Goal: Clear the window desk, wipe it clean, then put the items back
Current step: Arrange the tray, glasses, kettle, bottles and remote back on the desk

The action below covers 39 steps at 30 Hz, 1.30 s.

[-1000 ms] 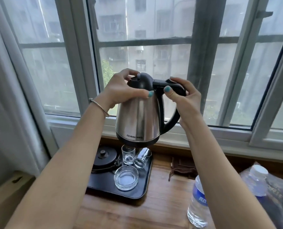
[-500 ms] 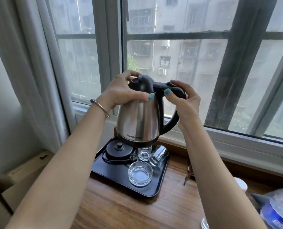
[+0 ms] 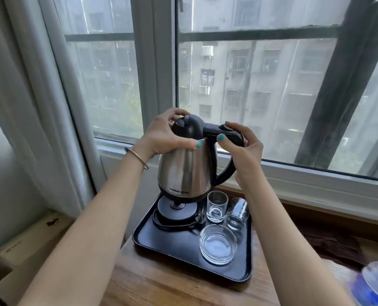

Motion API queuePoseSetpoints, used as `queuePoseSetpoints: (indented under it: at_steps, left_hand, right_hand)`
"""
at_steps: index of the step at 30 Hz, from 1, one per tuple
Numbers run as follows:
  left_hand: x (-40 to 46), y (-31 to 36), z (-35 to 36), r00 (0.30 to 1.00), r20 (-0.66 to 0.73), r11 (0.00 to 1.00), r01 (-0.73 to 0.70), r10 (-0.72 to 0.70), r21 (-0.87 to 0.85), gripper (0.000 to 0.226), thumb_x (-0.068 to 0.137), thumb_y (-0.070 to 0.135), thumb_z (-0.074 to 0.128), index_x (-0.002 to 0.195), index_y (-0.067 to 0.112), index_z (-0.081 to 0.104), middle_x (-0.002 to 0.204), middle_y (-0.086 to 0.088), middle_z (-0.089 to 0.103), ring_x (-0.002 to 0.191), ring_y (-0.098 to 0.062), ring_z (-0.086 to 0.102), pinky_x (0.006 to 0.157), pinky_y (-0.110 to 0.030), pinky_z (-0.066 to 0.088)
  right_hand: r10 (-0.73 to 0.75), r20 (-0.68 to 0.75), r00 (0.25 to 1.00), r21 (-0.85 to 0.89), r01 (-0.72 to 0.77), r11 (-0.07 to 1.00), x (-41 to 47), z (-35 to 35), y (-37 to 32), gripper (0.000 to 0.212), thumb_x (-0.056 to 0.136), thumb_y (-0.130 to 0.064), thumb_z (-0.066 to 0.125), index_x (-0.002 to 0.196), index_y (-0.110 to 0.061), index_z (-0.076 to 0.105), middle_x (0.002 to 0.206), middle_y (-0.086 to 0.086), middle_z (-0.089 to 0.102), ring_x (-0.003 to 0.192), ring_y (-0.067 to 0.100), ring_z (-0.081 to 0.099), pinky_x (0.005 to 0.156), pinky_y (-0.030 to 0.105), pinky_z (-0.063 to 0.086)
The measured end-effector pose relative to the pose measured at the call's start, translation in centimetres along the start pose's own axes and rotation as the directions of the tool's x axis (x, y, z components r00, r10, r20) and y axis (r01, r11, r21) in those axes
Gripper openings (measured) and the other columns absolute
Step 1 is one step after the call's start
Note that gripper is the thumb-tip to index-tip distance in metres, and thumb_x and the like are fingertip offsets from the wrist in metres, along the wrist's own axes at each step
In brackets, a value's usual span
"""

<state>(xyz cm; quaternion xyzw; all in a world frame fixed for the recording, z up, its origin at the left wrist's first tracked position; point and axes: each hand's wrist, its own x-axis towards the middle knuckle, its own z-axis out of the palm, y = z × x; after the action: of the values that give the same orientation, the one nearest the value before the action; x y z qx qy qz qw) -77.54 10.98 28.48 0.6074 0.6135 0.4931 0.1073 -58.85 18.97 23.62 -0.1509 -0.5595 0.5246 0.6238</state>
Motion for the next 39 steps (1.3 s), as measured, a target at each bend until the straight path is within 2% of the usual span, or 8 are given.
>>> queuePoseSetpoints:
  at_steps: [5, 11, 17, 20, 28, 32, 35, 39]
  left_hand:
    - [1.8, -5.3, -1.0, 0.998, 0.053, 0.999, -0.034, 0.036, -0.030, 0.066, 0.046, 0.039, 0.089, 0.104, 0.045, 0.057, 0.103, 0.019, 0.057, 0.089, 0.005, 0.054, 0.065, 0.000, 0.039]
    - [2.0, -11.0, 0.3, 0.993, 0.114, 0.996, -0.019, 0.029, -0.089, 0.067, 0.047, 0.034, 0.094, 0.103, 0.044, 0.058, 0.105, 0.012, 0.061, 0.089, -0.003, 0.056, 0.071, -0.007, 0.046]
    - [1.4, -15.1, 1.7, 0.990, 0.136, 0.986, 0.046, -0.023, -0.162, 0.067, 0.054, 0.021, 0.094, 0.111, 0.029, 0.060, 0.098, 0.017, 0.057, 0.080, 0.011, 0.053, 0.065, 0.001, 0.040]
    - [1.5, -16.3, 2.0, 0.991, 0.126, 0.984, 0.056, -0.034, -0.168, 0.067, 0.054, 0.021, 0.094, 0.112, 0.026, 0.060, 0.098, 0.016, 0.057, 0.082, 0.008, 0.054, 0.068, -0.001, 0.042]
    - [1.9, -17.1, 2.9, 0.989, 0.135, 0.983, 0.076, -0.054, -0.166, 0.070, 0.053, 0.027, 0.094, 0.115, 0.025, 0.061, 0.109, 0.005, 0.061, 0.091, -0.003, 0.057, 0.083, -0.017, 0.048]
    - [2.2, -16.7, 3.4, 0.986, 0.162, 0.986, 0.062, -0.036, -0.158, 0.067, 0.055, 0.026, 0.093, 0.113, 0.026, 0.060, 0.109, 0.005, 0.062, 0.089, 0.000, 0.055, 0.082, -0.015, 0.047]
    - [2.3, -16.9, 3.2, 0.981, 0.189, 0.985, 0.070, -0.040, -0.159, 0.067, 0.056, 0.025, 0.093, 0.113, 0.028, 0.059, 0.114, 0.003, 0.062, 0.096, -0.007, 0.059, 0.083, -0.016, 0.049]
    - [2.4, -17.4, 3.1, 0.979, 0.197, 0.984, 0.081, -0.049, -0.159, 0.068, 0.056, 0.025, 0.093, 0.115, 0.027, 0.059, 0.116, 0.002, 0.062, 0.099, -0.010, 0.059, 0.083, -0.016, 0.049]
  right_hand:
    - [0.015, -0.056, 0.998, -0.061, -0.018, 0.998, 0.1, 1.6, 4.2, 0.036, 0.072, 0.002, 0.082, 0.091, -0.028, 0.076, 0.097, -0.002, 0.076, 0.094, 0.013, 0.071, 0.078, 0.018, 0.054]
    - [0.041, -0.085, 0.996, -0.120, -0.051, 0.991, -1.3, 1.7, 8.7, 0.037, 0.072, 0.003, 0.081, 0.096, -0.025, 0.075, 0.098, -0.002, 0.077, 0.096, 0.013, 0.071, 0.081, 0.020, 0.053]
    - [0.111, -0.116, 0.987, -0.202, -0.133, 0.970, -1.8, 1.6, 12.1, 0.035, 0.067, -0.007, 0.084, 0.094, -0.030, 0.078, 0.098, -0.002, 0.076, 0.096, 0.014, 0.071, 0.080, 0.020, 0.053]
    - [0.125, -0.111, 0.986, -0.222, -0.147, 0.964, -1.4, 1.6, 13.2, 0.035, 0.065, -0.010, 0.085, 0.092, -0.031, 0.078, 0.097, -0.003, 0.076, 0.094, 0.013, 0.070, 0.079, 0.020, 0.054]
    - [0.158, -0.123, 0.980, -0.200, -0.180, 0.963, -1.1, 0.7, 14.2, 0.035, 0.067, -0.005, 0.084, 0.093, -0.026, 0.076, 0.097, -0.002, 0.076, 0.094, 0.014, 0.070, 0.080, 0.021, 0.053]
    - [0.163, -0.124, 0.979, -0.174, -0.183, 0.968, -1.6, 0.1, 14.2, 0.034, 0.070, -0.002, 0.081, 0.095, -0.024, 0.075, 0.098, -0.002, 0.076, 0.098, 0.016, 0.069, 0.082, 0.021, 0.053]
    - [0.151, -0.126, 0.980, -0.168, -0.171, 0.971, -1.7, 0.2, 14.4, 0.035, 0.071, 0.000, 0.081, 0.095, -0.025, 0.075, 0.097, -0.003, 0.076, 0.096, 0.015, 0.070, 0.082, 0.021, 0.053]
    - [0.156, -0.126, 0.980, -0.176, -0.177, 0.968, -1.5, 0.4, 14.6, 0.033, 0.068, -0.008, 0.083, 0.094, -0.027, 0.076, 0.099, -0.002, 0.076, 0.097, 0.016, 0.070, 0.082, 0.021, 0.053]
